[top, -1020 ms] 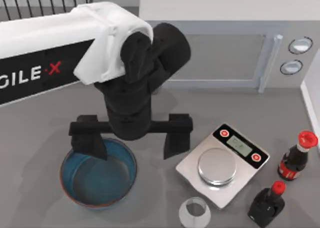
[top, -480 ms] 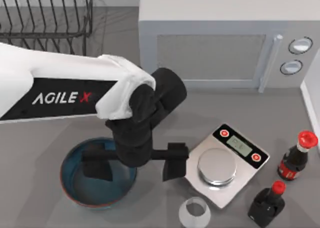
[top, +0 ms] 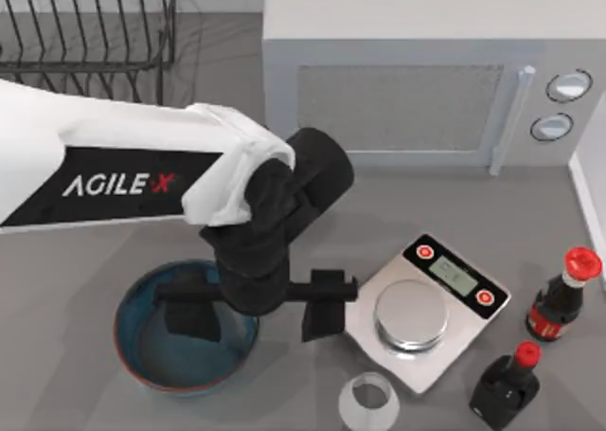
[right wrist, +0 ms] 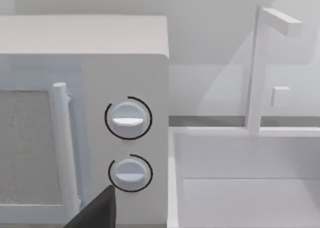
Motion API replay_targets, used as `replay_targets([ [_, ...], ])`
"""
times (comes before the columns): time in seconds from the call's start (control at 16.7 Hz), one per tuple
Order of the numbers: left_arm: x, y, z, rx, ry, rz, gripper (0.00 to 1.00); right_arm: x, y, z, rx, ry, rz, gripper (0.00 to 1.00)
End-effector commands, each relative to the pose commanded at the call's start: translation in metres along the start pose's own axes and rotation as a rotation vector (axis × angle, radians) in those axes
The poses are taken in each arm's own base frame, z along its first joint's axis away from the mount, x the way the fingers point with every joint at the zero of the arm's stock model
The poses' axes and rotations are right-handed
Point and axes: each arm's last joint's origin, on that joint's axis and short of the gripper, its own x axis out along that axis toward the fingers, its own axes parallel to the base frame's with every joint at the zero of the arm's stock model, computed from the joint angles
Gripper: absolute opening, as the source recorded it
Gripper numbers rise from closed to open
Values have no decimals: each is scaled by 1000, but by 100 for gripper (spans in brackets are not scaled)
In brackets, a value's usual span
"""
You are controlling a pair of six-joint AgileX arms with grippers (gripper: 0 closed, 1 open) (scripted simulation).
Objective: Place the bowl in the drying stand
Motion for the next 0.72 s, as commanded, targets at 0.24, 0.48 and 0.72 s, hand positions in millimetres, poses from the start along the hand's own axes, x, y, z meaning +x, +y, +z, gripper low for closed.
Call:
replay_targets([
  [0.24,0,0,0,0,0,0,40,0,0,0,0,0,0,100],
  [0.48,0,0,0,0,0,0,10,0,0,0,0,0,0,100],
  [0.72,0,0,0,0,0,0,0,0,0,0,0,0,0,100],
])
